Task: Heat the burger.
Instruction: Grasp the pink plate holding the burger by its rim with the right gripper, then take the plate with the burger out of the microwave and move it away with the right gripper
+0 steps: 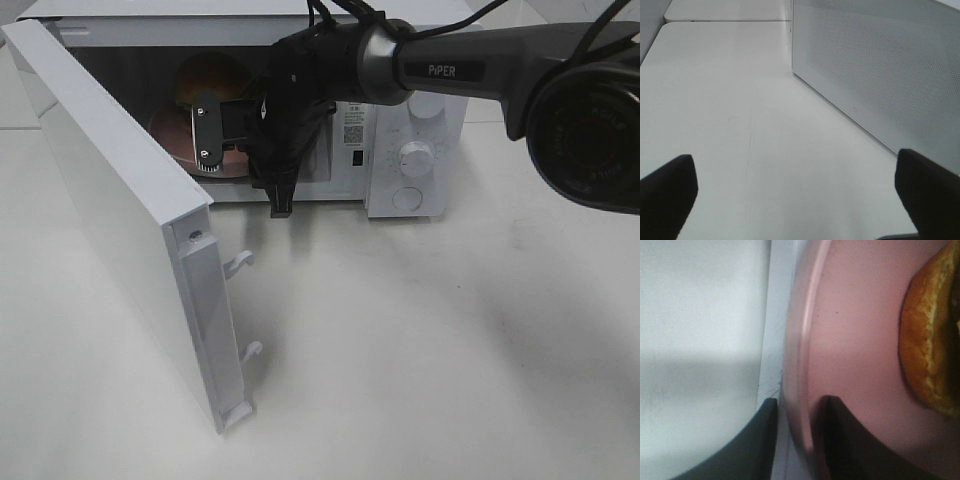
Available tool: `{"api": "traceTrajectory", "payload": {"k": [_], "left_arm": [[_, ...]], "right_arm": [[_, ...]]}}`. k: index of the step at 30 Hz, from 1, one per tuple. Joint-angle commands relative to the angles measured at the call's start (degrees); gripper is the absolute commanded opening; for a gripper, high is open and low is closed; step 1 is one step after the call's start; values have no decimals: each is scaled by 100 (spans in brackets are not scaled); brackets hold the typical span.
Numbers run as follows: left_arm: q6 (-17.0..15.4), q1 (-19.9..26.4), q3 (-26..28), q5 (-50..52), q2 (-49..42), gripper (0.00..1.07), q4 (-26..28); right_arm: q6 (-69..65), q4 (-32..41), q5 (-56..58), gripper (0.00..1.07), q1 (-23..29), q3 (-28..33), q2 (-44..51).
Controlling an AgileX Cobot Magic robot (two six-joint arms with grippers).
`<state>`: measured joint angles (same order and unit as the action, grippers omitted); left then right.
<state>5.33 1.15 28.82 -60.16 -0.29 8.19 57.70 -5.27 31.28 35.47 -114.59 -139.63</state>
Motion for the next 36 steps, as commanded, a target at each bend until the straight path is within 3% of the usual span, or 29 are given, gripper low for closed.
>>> {"api": "traceTrajectory", "payload": {"k": [1,4,17,36], "left_arm": [[-34,11,-23,74,-109,100,46],[-34,11,-23,74,-109,100,46],[-34,11,-23,74,-109,100,46],[-34,11,-23,74,-109,100,46]], "right_arm": [[796,476,-63,0,-63,-40,11],[1507,590,361,0,-63,-34,92],[1782,745,567,0,-63,155,481],[2819,1037,138,0,-63,1690,1501]]}}
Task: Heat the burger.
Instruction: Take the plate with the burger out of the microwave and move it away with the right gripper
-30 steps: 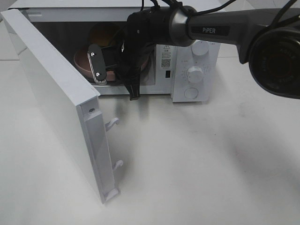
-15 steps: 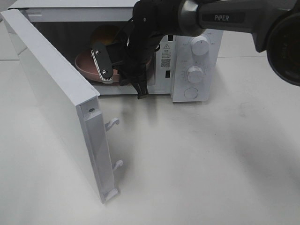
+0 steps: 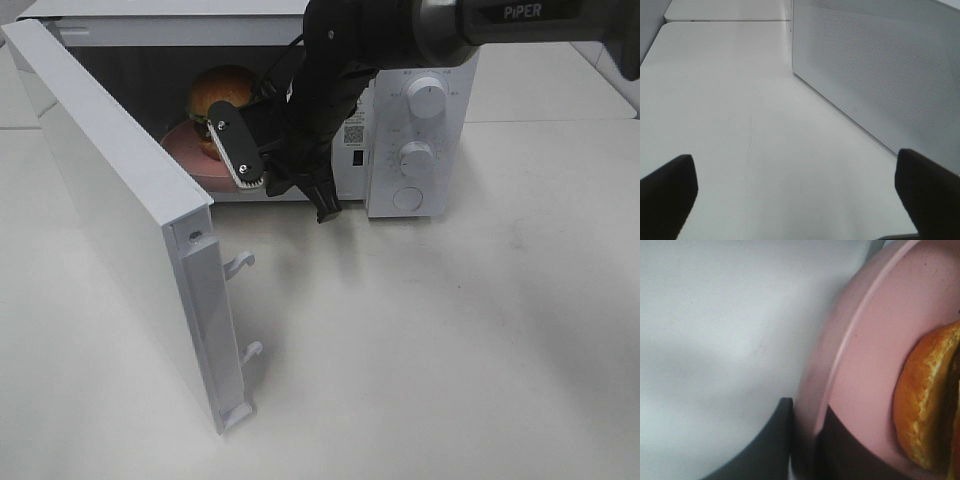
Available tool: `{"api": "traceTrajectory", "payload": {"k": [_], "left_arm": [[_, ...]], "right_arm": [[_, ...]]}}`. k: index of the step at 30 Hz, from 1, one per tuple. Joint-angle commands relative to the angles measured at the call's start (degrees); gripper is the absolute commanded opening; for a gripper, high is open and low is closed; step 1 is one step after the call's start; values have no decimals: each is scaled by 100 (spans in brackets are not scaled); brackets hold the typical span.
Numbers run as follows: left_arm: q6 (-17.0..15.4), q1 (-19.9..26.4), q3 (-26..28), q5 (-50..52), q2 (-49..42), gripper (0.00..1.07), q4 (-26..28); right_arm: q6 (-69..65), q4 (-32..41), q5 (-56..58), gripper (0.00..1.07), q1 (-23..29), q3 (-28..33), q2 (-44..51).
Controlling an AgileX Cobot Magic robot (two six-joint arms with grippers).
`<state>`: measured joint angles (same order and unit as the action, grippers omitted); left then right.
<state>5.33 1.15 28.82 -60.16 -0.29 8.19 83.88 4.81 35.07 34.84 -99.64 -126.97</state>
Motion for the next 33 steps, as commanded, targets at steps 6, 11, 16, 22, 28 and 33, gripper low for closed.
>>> {"api": "traceTrajectory", "payload": {"k": [6,11,16,22,28,33], "left_arm": [[-34,11,-23,74,-109,100,46],[-34,11,-23,74,-109,100,46],[-34,11,-23,74,-109,100,46],[-34,11,-23,74,-109,100,46],[-34,11,-23,74,-109,100,46],[-34,11,-23,74,-109,100,46]], "right_arm": [[630,223,-544,0,0,710,556],[1375,785,-630,0,-86,985,739],[2034,1243,-647,0,-201,1255,951],[2418,1662,-768,0,-332,1650,1272],[2573,1684,-957,0,-332,2166,1679],[2573,1662,-1071,0,-332,2573,2011]]}}
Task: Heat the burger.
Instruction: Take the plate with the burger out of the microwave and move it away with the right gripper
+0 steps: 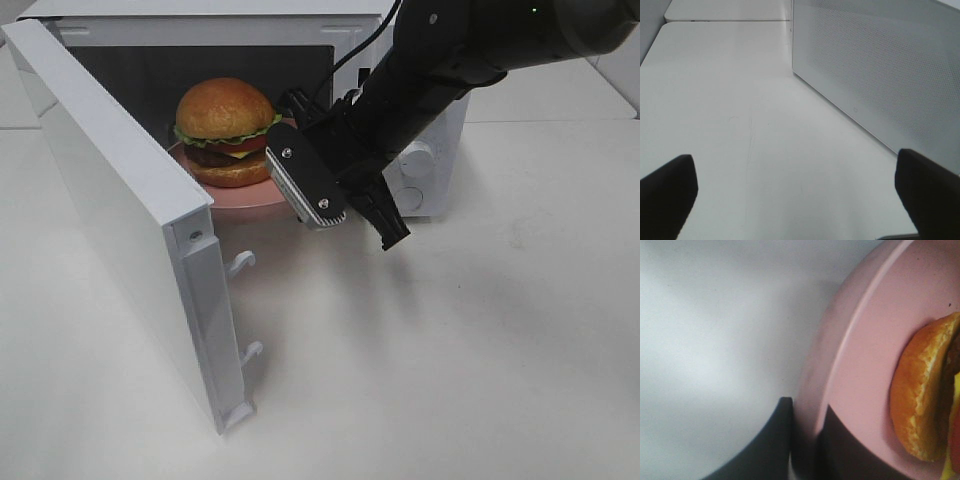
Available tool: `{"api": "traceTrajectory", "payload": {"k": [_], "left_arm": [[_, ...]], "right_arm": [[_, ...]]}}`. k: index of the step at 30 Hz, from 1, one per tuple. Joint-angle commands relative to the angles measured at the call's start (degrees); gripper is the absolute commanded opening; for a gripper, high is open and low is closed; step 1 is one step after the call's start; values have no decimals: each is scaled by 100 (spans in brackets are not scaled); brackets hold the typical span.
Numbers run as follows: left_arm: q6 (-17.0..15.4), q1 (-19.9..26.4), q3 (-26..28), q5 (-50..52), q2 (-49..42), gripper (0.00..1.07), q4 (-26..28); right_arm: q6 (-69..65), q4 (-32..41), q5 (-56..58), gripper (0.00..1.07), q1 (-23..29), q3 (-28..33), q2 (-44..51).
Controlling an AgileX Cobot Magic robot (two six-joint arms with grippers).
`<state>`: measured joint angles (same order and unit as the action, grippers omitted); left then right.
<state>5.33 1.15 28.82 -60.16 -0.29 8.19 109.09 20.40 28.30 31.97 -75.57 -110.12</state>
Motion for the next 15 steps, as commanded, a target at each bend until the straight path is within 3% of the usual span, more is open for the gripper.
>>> {"api": "traceTrajectory", "payload": {"k": [1,7,15], "left_arm": [[-34,11,-23,74,-109,100,46],[-34,11,-23,74,-109,100,46],[-34,11,-23,74,-109,100,46]], "right_arm": [[52,92,-395,0,-46,252,390],[52,57,-510,0,-46,705,716],[52,57,-1289,0,-29,1839,1581]]}}
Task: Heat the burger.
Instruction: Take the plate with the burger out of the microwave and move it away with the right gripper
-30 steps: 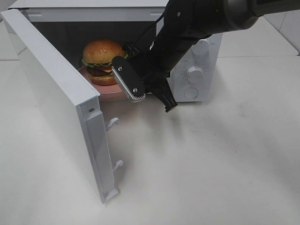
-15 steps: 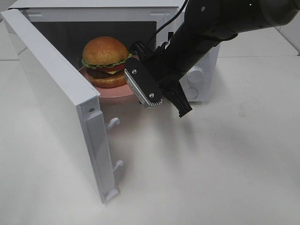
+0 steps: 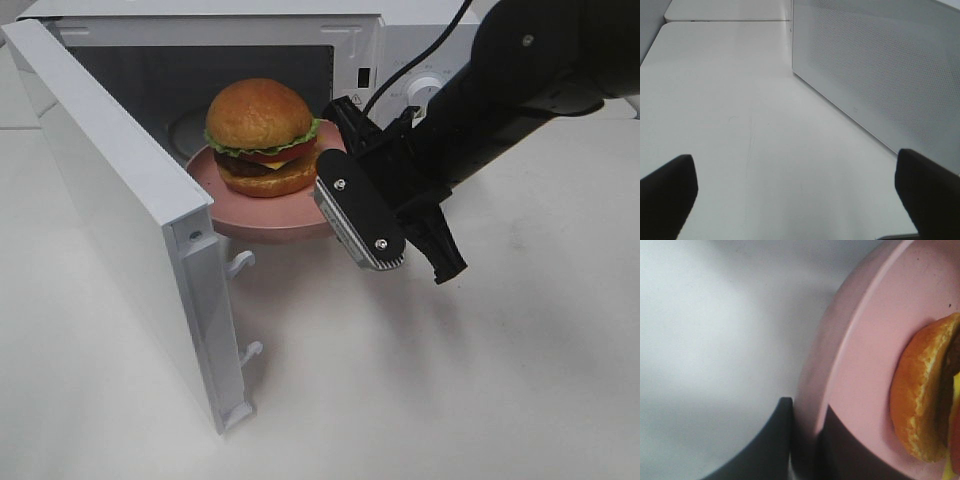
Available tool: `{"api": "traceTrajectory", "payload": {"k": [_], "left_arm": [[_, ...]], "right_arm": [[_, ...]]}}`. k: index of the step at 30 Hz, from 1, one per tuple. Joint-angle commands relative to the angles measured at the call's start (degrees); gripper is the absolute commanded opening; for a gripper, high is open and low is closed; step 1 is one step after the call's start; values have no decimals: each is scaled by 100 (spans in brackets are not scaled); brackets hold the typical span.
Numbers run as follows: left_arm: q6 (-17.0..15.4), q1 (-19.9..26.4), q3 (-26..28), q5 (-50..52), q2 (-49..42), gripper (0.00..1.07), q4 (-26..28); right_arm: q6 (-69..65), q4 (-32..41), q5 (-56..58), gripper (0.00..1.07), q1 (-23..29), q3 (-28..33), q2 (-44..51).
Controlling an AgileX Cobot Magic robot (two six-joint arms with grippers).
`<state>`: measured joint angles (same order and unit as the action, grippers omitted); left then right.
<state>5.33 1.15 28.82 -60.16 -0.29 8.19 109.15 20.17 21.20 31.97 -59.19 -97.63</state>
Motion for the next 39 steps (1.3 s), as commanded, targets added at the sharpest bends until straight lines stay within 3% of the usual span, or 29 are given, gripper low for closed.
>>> {"api": "traceTrajectory", "payload": {"k": [1,7,25,39], "left_arm": [[-34,11,-23,74,-109,100,46],[-34,11,-23,74,-109,100,46],[-34,11,-23,74,-109,100,46],[-34,11,-23,74,-109,100,46]], "right_arm": [[46,80,-579,0,-29,201,332],[-34,103,-945,0,-29,871,963],[-659,69,-882,0,-29,2091,2366],[-2252,-1346,-527,0,-29,2836,3529]]}}
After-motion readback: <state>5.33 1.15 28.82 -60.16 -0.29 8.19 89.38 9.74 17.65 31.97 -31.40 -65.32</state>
